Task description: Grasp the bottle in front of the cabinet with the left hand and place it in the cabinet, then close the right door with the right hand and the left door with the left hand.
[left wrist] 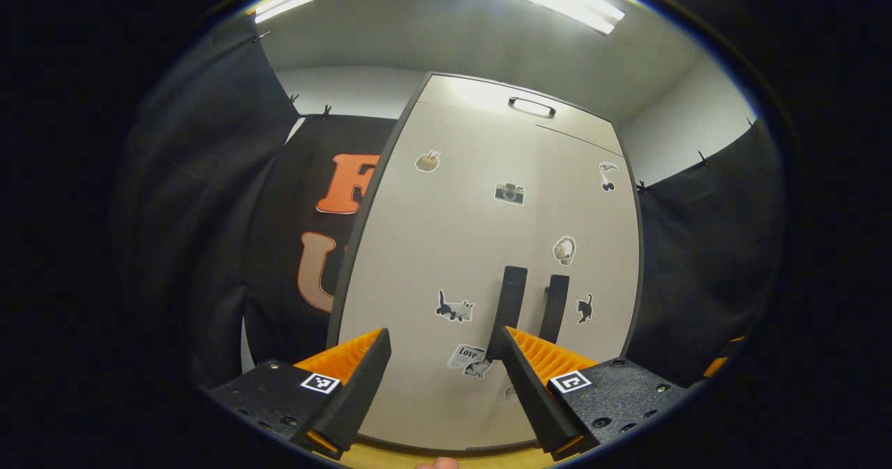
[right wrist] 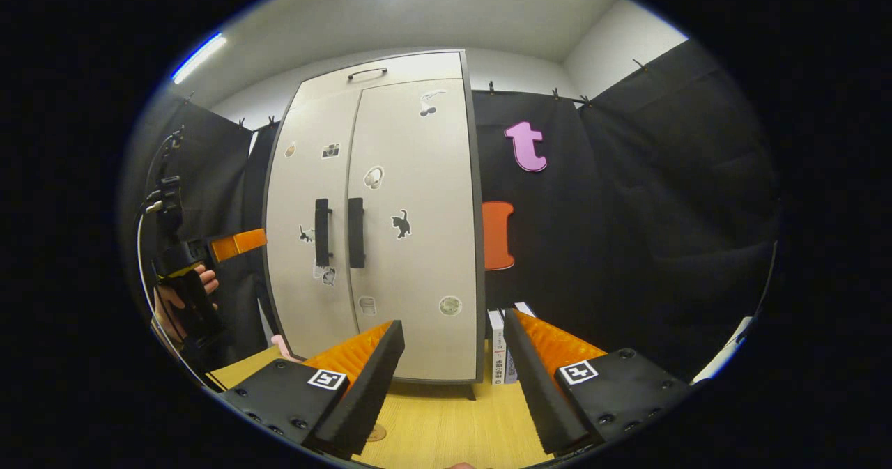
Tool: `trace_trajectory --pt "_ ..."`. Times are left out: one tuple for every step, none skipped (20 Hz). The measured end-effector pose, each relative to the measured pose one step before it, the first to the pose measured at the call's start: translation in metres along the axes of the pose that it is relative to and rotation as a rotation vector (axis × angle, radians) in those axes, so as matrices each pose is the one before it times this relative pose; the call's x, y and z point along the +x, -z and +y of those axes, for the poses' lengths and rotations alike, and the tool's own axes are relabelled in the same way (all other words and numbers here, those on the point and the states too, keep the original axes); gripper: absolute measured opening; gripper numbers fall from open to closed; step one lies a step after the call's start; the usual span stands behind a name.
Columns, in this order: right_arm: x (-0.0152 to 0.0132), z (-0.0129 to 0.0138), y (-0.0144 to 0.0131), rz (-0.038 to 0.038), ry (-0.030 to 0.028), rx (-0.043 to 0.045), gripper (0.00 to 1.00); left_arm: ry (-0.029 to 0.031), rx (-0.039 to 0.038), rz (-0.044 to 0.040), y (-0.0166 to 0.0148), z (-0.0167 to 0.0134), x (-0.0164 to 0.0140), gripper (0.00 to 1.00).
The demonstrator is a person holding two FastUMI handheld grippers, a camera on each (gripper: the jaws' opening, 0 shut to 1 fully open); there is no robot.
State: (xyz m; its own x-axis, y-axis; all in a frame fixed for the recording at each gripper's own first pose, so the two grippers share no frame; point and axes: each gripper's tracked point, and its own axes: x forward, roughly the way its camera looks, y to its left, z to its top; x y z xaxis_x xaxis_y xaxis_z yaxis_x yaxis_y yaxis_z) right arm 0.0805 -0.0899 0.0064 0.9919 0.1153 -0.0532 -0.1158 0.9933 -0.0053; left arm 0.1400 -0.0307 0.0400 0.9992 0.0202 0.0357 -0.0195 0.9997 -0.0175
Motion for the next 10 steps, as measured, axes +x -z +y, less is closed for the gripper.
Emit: trace_trajectory --pt "0.00035 0.00332 0.00163 0.00439 -0.01204 0.00079 0.95 -0.00398 -0.00372 0.00592 -0.00071 0.00031 -0.01238 0.94" --pt "0.00014 0.00363 0.00271 0.00707 -0.01359 -0.00038 0.95 -0.00393 -0.00004 0.00218 -0.00112 0.00097 -0.01053 0.94" --pt "-0.00081 0.00405 0.00139 0.00564 -0.01350 0.00003 0.95 -0.00190 0.00815 -0.00395 -0.00149 0.00091 -0.01082 0.94" --pt "-0.00061 0.00406 0.00053 0.00121 -0.01275 0.00130 0.95 -0.00946 0.01283 -0.00898 -0.00246 0.00204 -0.00963 0.94" --pt "-0.00081 0.00396 0.00026 -0.00097 -0.01460 0.00214 0.95 -0.00694 0.01954 -0.00792 -0.00279 0.00169 -0.01006 0.94" --pt "-0.00066 0.00426 0.00018 -0.00245 -0.01232 0.00300 0.95 -0.00749 0.01929 -0.00709 -0.00237 0.00164 -0.00999 0.94" --pt "-0.00138 0.00290 0.00107 0.00102 -0.01158 0.00291 0.95 -0.01216 0.01637 0.00070 -0.00014 0.00199 -0.00933 0.94" --pt "-0.00072 0.00342 0.00140 0.00339 -0.01119 0.00236 0.95 -0.01013 0.00977 0.00323 0.00093 -0.00028 -0.00967 0.94" --pt "-0.00152 0.00122 0.00119 0.00093 -0.00645 0.00215 0.95 -0.00747 0.00344 0.00318 0.00128 -0.00105 -0.00858 0.94" --pt "-0.00050 0.00140 0.00040 -0.00065 -0.00347 0.00096 0.95 -0.00918 0.00064 0.00065 0.00174 -0.00141 -0.00845 0.94"
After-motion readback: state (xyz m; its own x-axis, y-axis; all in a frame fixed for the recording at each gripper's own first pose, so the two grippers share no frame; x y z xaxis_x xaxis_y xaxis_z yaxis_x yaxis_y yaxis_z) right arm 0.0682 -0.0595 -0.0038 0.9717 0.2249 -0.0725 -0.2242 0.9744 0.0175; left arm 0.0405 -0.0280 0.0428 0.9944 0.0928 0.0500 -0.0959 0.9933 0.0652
